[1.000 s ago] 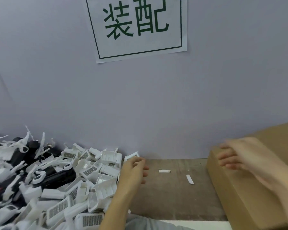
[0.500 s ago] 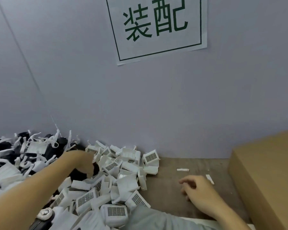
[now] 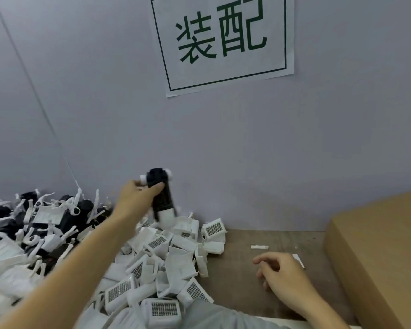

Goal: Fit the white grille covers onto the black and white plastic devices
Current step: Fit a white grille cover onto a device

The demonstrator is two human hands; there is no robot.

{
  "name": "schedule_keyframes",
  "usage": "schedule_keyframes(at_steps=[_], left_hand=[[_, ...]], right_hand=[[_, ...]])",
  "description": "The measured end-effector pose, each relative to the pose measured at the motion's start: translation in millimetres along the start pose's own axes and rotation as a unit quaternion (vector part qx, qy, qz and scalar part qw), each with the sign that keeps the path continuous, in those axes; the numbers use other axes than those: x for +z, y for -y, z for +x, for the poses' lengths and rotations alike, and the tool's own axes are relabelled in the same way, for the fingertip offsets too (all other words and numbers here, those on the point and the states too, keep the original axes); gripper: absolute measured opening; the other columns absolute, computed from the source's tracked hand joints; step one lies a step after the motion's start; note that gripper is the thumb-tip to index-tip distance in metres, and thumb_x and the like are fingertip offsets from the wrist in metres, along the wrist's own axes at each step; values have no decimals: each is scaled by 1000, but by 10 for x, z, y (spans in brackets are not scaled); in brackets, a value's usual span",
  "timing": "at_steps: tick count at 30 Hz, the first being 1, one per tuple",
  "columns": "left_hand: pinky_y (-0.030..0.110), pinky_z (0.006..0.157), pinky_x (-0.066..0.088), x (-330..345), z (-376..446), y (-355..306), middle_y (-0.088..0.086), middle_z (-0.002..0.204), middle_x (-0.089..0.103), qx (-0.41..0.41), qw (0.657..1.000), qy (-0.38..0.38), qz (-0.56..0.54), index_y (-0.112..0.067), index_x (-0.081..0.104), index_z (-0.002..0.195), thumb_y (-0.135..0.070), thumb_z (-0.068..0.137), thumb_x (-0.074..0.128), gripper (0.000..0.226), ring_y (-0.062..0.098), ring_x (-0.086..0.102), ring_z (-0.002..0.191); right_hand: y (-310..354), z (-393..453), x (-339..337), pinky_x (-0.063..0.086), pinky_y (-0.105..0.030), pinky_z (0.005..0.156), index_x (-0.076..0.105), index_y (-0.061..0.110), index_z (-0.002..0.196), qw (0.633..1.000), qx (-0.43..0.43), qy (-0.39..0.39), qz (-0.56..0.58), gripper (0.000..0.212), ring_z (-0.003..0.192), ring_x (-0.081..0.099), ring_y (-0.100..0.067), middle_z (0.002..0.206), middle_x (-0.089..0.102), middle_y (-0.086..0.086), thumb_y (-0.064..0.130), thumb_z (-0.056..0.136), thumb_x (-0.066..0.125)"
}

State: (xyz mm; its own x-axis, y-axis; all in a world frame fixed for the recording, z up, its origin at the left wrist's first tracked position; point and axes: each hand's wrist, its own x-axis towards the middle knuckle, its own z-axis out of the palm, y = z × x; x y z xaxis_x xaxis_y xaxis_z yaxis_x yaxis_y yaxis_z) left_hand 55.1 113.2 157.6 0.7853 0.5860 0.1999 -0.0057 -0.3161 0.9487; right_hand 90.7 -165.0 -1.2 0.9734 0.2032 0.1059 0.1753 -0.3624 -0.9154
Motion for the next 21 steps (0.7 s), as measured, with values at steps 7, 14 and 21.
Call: schedule_keyframes(at_steps=[7,14,21], left_hand=[[36,79,58,1236,-1060,329,5,94,73,-22,952,-53,-300,-36,45,126,-6,81,77,62,19,73,86],[30,87,56,1696,-1303,728,-6,110,63,181,965,185,-49,-33,70,107,8,69,58,58,11,63,104],[26,102,40,1670,-1238,712,-8,118,60,105,989,91,-51,-31,64,105,-12,94,60,22,7,53,115]], right_hand=[[216,-94,-113,43,-27,48,77,2,67,948,78,103,292,58,49,59,-23,62,65,-22,23,102,36],[174,-18,-255,54,-42,75,73,8,116,849,139,104,499,61,91,71,-36,114,71,-23,55,99,40],[108,59,-301,48,-29,65,66,23,109,958,47,-153,238,26,72,64,-17,86,71,2,44,93,64]])
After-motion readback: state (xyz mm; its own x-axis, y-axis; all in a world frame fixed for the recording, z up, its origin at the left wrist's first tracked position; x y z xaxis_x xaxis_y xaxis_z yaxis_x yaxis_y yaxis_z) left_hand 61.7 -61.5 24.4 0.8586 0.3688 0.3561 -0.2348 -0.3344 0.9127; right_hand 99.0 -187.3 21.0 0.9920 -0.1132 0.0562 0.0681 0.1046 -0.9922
